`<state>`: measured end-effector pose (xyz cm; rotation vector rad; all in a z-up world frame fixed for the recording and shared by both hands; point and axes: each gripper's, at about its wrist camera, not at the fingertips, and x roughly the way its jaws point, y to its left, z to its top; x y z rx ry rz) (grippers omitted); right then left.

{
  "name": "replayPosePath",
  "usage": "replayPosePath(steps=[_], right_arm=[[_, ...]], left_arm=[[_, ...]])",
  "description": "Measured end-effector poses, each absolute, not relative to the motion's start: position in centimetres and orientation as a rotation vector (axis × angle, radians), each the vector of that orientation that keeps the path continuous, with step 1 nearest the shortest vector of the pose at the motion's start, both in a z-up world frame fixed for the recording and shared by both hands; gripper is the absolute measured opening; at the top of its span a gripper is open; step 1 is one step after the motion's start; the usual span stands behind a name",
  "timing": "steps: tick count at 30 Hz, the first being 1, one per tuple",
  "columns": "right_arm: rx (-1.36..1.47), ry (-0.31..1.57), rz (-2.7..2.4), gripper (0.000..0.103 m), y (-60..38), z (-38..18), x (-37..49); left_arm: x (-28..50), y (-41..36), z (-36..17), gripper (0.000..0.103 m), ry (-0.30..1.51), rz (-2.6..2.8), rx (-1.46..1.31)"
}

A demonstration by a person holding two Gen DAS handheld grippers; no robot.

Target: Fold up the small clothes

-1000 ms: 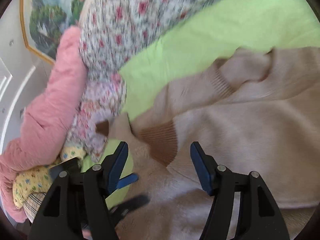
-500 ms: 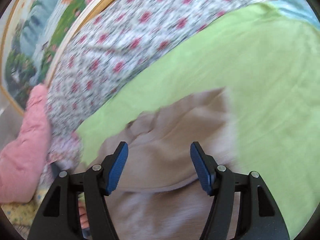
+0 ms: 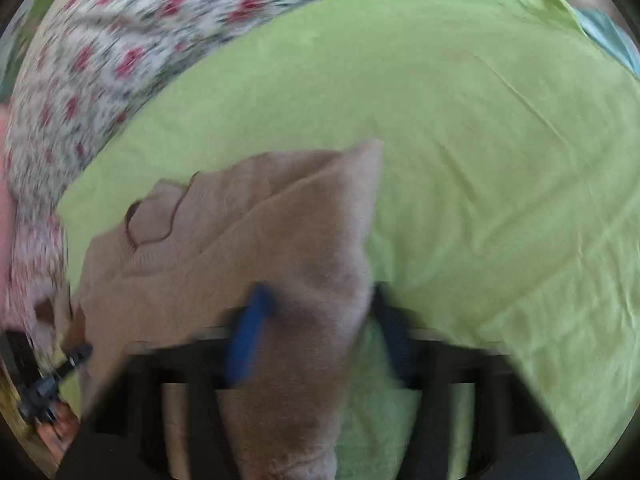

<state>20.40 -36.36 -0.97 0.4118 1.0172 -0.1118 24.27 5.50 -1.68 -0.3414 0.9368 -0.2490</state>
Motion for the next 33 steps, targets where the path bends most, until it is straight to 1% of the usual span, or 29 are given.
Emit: replayPosePath(steps=[2,4,5,6,7,8,9,10,11,12,13,15,16,17,18,21,24,26,28,30,31,32,33], right_arm=[[0.395,0.981,-0.121,0.010,-37.3,0.6,20.1],[0.382,1.032,-0.122,0.010,-37.5,0.4,20.2],[0.355,1.071,-0.124,0.011,-37.3,-0.1,20.5],[0.335,1.091,-0.127,0.014,-37.0,-0.3,20.6],[0.320,1.101,-0.123,0.016,-36.8,-0.3,20.5],[0.307,1.098,-0.118,0.023,-36.6,0.2,20.3],[0.296,1.082,-0.121,0.033,-36.6,1.0,20.0],[0.285,1.051,-0.126,0.040,-36.6,2.1,19.8],[0.275,1.019,-0.121,0.051,-36.7,2.8,19.5],[0.259,0.983,-0.114,0.059,-36.6,3.7,19.7],[0.228,0.946,-0.094,0.061,-36.4,4.9,19.9],[0.200,0.928,-0.041,0.066,-36.0,5.9,20.8],[0.192,0.931,-0.007,0.068,-35.8,6.0,21.7],[0.172,0.939,0.019,0.070,-35.4,5.9,23.0],[0.147,0.947,0.037,0.070,-35.0,5.6,24.0],[0.046,0.988,0.080,0.070,-33.5,4.3,28.0],[0.008,1.021,0.149,0.071,-32.8,3.0,31.2],[0.058,1.071,0.190,0.073,-33.3,2.0,32.8],[0.043,1.131,0.200,0.073,-33.5,0.8,34.0],[-0.015,1.183,0.208,0.073,-33.2,-0.7,34.6],[-0.032,1.197,0.216,0.073,-33.1,-1.1,34.7],[-0.069,1.194,0.228,0.074,-32.7,-1.3,34.6],[-0.112,1.187,0.235,0.072,-32.3,-1.3,34.3]], left_arm=[[24.5,5.1,-1.4,0.016,0.933,-0.247,-0.321],[24.8,4.7,-2.2,0.018,0.959,-0.215,-0.284],[24.7,4.7,-2.9,0.022,0.983,-0.211,-0.268],[24.6,4.9,-3.2,0.026,1.000,-0.216,-0.263],[24.3,5.1,-3.4,0.027,1.008,-0.226,-0.256],[23.8,5.3,-3.1,0.032,1.009,-0.235,-0.237],[23.4,5.5,-2.7,0.040,1.012,-0.235,-0.215],[23.1,5.9,-2.0,0.043,1.008,-0.230,-0.183],[22.9,6.3,-1.3,0.046,0.997,-0.235,-0.163],[23.1,6.5,-0.6,0.050,0.985,-0.244,-0.147],[23.3,6.8,0.2,0.054,0.974,-0.253,-0.131],[24.8,7.2,1.9,0.070,0.947,-0.247,-0.084],[25.6,7.3,2.5,0.073,0.935,-0.248,-0.063],[26.8,7.3,3.1,0.081,0.923,-0.262,-0.040],[28.3,7.2,3.6,0.084,0.917,-0.275,-0.021],[33.1,6.9,4.1,0.085,0.942,-0.327,0.018],[38.3,6.3,3.0,0.085,1.012,-0.374,0.079],[41.7,6.3,1.2,0.085,1.096,-0.372,0.108],[44.4,6.4,-1.1,0.085,1.206,-0.403,0.090],[45.5,6.1,-2.7,0.085,1.260,-0.427,0.084],[45.7,5.9,-3.2,0.084,1.258,-0.426,0.105],[45.5,5.6,-3.2,0.080,1.228,-0.415,0.148],[45.2,5.3,-3.1,0.058,1.199,-0.409,0.176]])
